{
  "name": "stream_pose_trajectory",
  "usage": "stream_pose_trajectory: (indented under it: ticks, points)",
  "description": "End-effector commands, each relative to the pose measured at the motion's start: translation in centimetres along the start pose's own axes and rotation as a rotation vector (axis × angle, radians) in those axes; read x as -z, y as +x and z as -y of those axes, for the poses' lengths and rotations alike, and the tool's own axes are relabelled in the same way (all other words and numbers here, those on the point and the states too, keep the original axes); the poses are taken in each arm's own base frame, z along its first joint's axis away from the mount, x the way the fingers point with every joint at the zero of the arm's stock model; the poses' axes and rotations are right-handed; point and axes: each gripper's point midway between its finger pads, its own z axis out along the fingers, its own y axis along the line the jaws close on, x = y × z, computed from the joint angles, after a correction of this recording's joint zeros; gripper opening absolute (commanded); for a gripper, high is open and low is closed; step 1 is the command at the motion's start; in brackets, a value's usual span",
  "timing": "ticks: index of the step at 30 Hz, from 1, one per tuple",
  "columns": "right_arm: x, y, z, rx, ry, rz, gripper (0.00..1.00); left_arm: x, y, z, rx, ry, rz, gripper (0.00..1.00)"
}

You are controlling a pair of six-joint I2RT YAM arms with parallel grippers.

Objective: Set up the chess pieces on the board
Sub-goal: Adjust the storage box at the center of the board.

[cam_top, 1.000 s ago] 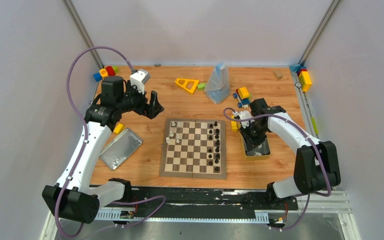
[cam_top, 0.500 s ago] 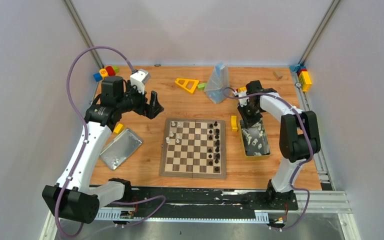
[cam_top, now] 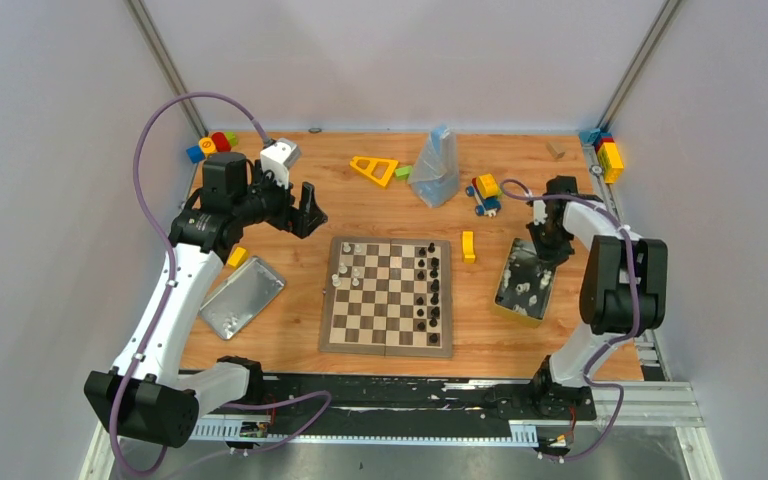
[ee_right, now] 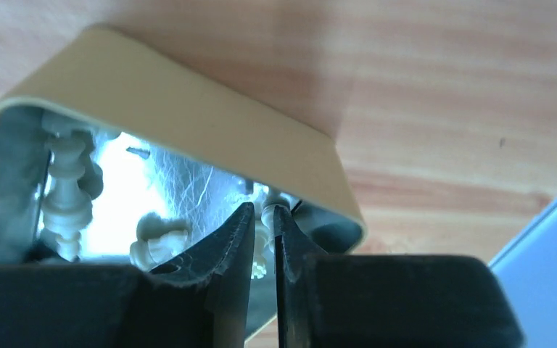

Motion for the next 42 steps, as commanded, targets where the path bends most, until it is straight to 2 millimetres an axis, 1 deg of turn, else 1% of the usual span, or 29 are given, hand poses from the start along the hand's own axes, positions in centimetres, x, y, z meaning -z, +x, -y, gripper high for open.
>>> stream_pose_trajectory:
  ticks: [1, 4, 6, 7, 9, 11, 12, 15, 17, 19, 21, 22, 26, 29, 31, 33, 39, 42]
  points:
    - [1.9, 2.9, 2.1, 0.002, 0.107, -0.008, 0.17, 0.6, -1.5, 0.0, -0.034, -0.004, 0.045, 1.0]
    - [2.5, 5.7, 2.2, 0.001, 0.125, -0.051, 0.17, 0.5, -1.5, -0.1, -0.035, -0.005, 0.043, 1.0]
    - [3.0, 7.4, 1.9, 0.003, 0.121, -0.072, 0.17, 0.4, -1.3, -0.2, -0.033, -0.007, 0.037, 1.0]
    - [3.4, 8.0, 1.5, 0.006, 0.107, -0.079, 0.17, 0.3, -1.3, -0.2, -0.032, -0.007, 0.035, 1.0]
    - [4.1, 9.3, -0.1, 0.033, 0.029, -0.089, 0.18, 0.1, -1.2, -0.3, -0.03, -0.005, 0.03, 1.0]
    - [4.9, 9.7, -1.5, 0.066, -0.042, -0.062, 0.2, 0.0, -1.2, -0.4, -0.03, -0.009, 0.026, 1.0]
    - [6.0, 9.0, -3.3, 0.129, -0.146, 0.012, 0.25, -0.1, -1.1, -0.6, -0.03, -0.015, 0.021, 1.0]
    - [7.2, 7.2, -5.0, 0.195, -0.228, 0.115, 0.35, -0.1, -1.1, -0.6, -0.03, -0.016, 0.022, 1.0]
    - [7.4, 6.3, -6.0, 0.226, -0.264, 0.14, 0.38, -0.1, -1.1, -0.7, -0.033, -0.02, 0.023, 1.0]
    - [7.2, 5.6, -7.1, 0.241, -0.305, 0.141, 0.39, 0.0, -1.1, -0.7, -0.035, -0.025, 0.025, 1.0]
    - [6.4, 5.4, -8.1, 0.251, -0.331, 0.118, 0.39, 0.1, -1.1, -0.8, -0.039, -0.031, 0.027, 1.0]
    - [5.9, 5.4, -9.0, 0.271, -0.342, 0.105, 0.39, 0.2, -1.2, -0.8, -0.043, -0.033, 0.03, 1.0]
    - [4.1, 5.2, -10.9, 0.294, -0.361, 0.065, 0.36, 0.4, -1.2, -0.8, -0.047, -0.038, 0.032, 1.0]
    - [3.8, 4.1, -11.9, 0.265, -0.389, 0.062, 0.33, 0.3, -1.2, -0.8, -0.047, -0.036, 0.031, 1.0]
    - [3.8, 2.8, -12.2, 0.232, -0.402, 0.075, 0.3, 0.3, -1.2, -0.8, -0.048, -0.036, 0.032, 1.0]
    - [3.8, 1.0, -12.4, 0.198, -0.408, 0.103, 0.29, 0.3, -1.2, -0.9, -0.048, -0.037, 0.031, 1.0]
    - [4.5, -4.9, -13.0, 0.081, -0.436, 0.195, 0.28, 0.1, -1.0, -1.2, -0.049, -0.052, 0.025, 1.0]
    - [4.6, -7.0, -13.1, 0.041, -0.436, 0.228, 0.29, 0.1, -0.9, -1.4, -0.053, -0.061, 0.024, 1.0]
